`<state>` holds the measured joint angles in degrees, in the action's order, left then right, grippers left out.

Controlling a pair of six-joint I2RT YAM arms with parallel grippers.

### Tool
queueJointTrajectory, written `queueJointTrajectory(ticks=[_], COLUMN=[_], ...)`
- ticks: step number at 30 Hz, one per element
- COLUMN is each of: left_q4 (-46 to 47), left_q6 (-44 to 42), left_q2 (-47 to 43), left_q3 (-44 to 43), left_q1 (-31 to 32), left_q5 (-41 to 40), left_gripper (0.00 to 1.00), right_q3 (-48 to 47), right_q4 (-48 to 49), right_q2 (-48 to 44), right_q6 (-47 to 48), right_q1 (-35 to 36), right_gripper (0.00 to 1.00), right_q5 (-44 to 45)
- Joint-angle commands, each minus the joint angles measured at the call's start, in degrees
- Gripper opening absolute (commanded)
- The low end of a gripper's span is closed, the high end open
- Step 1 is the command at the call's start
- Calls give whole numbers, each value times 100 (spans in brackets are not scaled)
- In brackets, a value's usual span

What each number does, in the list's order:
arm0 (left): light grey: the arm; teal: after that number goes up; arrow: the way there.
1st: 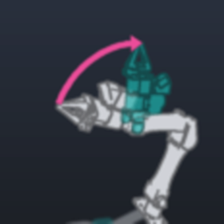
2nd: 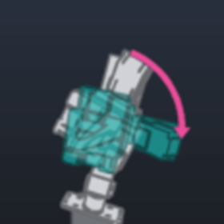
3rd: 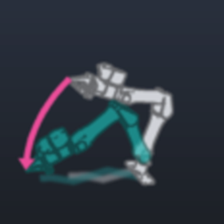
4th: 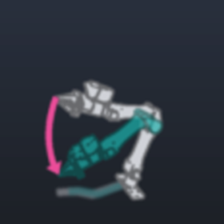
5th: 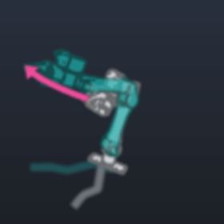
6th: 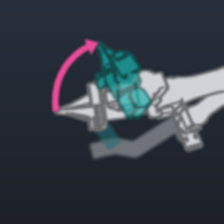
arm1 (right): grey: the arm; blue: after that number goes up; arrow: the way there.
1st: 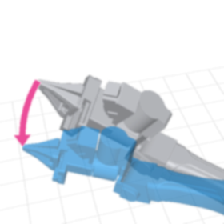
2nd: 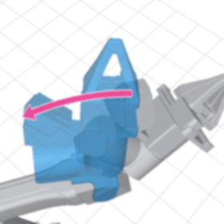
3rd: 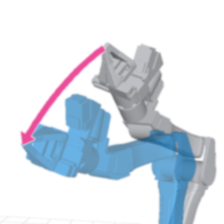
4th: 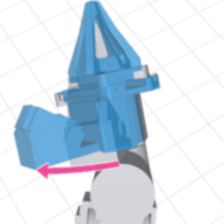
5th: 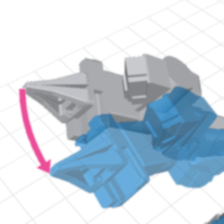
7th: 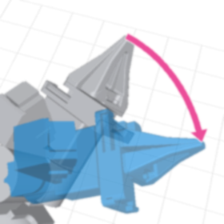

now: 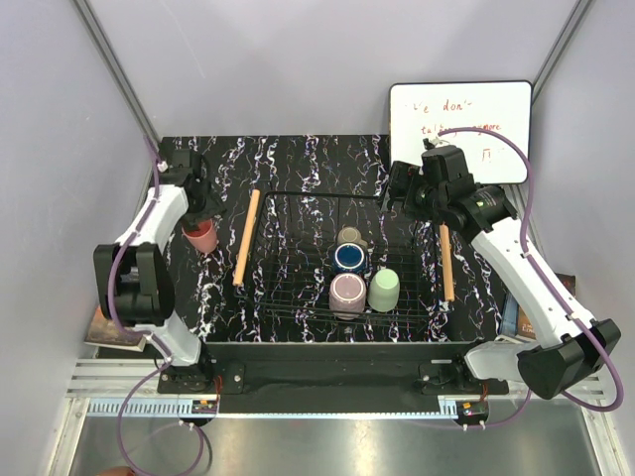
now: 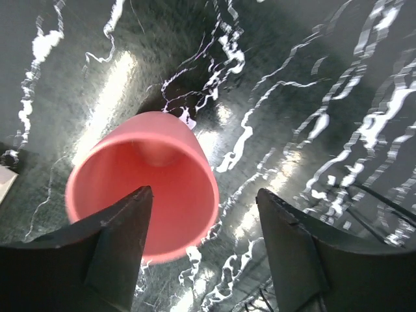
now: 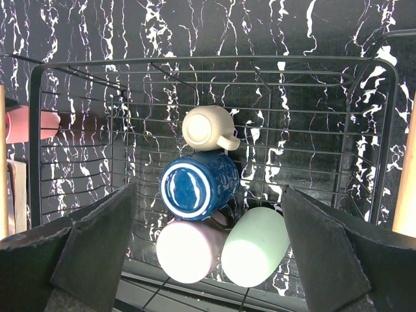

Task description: Unload the cups from the dish rack

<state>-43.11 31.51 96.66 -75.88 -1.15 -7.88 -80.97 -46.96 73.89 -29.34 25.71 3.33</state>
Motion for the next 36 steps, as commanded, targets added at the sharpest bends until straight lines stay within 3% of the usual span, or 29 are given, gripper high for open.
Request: queueJointTrajectory(ticks=[1, 5, 9, 13, 23, 29, 36], left_q4=[31, -13, 13, 22, -39, -31, -118], left_q6=[22, 180, 215, 251, 566, 743, 752], left_q2=[-805, -1280, -1904, -2546, -3540, -3891, -3962], left_q3=[-322, -480, -542, -455, 380, 591, 618], left_q1=[9, 88, 615, 1342, 3128, 3884, 4158], left_q5=[-117, -126, -424, -688, -1558, -1971, -1989], left_gripper=[73, 76, 81, 86, 90, 88, 89], right_q3=[-51, -24, 55, 388, 907, 374, -173], right_q4=[161, 143, -41, 19, -24, -6, -50], right_q2=[-23, 3, 187, 110, 108, 617, 1671], right_q6=[104, 157, 455, 430, 500, 403, 447], right_q1=[-14, -5, 196, 557, 654, 1198, 1797], right_gripper=[100, 100, 100, 100, 100, 100, 100], right_q5=[-114, -184, -185, 404, -263, -158, 360])
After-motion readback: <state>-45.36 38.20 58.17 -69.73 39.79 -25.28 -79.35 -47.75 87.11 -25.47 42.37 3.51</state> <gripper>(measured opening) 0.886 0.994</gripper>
